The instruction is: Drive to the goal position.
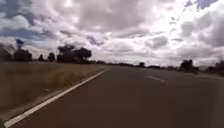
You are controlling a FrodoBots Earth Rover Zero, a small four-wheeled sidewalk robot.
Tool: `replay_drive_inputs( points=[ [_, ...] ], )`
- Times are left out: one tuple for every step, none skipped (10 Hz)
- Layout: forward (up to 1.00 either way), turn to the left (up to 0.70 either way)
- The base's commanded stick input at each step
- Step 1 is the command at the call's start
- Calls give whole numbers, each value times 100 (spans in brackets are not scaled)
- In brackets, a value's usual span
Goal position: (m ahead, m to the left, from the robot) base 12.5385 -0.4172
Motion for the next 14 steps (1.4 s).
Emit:
replay_drive_inputs(
  points=[
    [70, 0],
    [70, -13],
    [70, -27],
    [70, -32],
    [70, -34],
    [70, -35],
    [70, -35],
    [70, -25],
    [70, -7],
    [70, 0],
    [70, 0],
    [70, 0],
    [70, 0],
    [70, 0]
  ],
)
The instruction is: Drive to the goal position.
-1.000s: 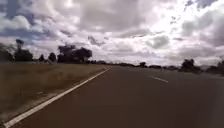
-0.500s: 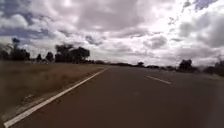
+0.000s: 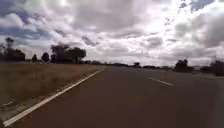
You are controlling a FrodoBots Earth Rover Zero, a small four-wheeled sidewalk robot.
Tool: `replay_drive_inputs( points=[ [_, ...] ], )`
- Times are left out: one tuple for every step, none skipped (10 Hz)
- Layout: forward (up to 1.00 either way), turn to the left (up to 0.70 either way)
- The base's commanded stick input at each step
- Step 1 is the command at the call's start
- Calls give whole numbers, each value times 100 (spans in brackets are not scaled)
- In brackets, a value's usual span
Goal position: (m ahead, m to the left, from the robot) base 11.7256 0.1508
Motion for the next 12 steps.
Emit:
replay_drive_inputs(
  points=[
    [70, 0],
    [70, 0],
    [70, 0],
    [70, 0],
    [70, 0],
    [70, 0],
    [70, 0],
    [70, 0],
    [70, 0],
    [70, 0],
    [70, 0],
    [70, 0]
  ],
)
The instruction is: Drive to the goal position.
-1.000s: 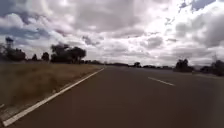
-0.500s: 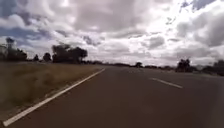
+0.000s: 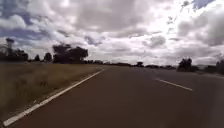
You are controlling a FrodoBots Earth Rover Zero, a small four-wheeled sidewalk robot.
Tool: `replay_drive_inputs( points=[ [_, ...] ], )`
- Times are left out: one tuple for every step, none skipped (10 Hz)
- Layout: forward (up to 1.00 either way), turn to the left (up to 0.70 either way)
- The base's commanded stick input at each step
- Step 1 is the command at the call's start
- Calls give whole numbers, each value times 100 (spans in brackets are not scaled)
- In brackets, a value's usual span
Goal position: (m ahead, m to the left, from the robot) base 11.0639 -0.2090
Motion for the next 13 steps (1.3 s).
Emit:
replay_drive_inputs(
  points=[
    [70, 0],
    [70, 0],
    [70, 0],
    [70, 0],
    [70, 0],
    [70, 0],
    [70, 0],
    [70, 0],
    [70, 0],
    [70, -29],
    [70, -31],
    [70, -33],
    [70, -35]
  ],
)
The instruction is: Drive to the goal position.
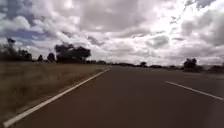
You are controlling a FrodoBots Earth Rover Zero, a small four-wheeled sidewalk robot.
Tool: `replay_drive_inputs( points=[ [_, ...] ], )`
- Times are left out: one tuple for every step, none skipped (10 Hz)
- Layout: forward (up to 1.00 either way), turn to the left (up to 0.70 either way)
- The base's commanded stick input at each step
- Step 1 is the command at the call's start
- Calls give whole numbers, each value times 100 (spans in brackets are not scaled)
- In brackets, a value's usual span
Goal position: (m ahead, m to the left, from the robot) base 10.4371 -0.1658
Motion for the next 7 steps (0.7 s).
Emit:
replay_drive_inputs(
  points=[
    [70, -30],
    [70, -24],
    [70, -15],
    [70, -6],
    [70, -2],
    [70, -2],
    [70, -2]
  ],
)
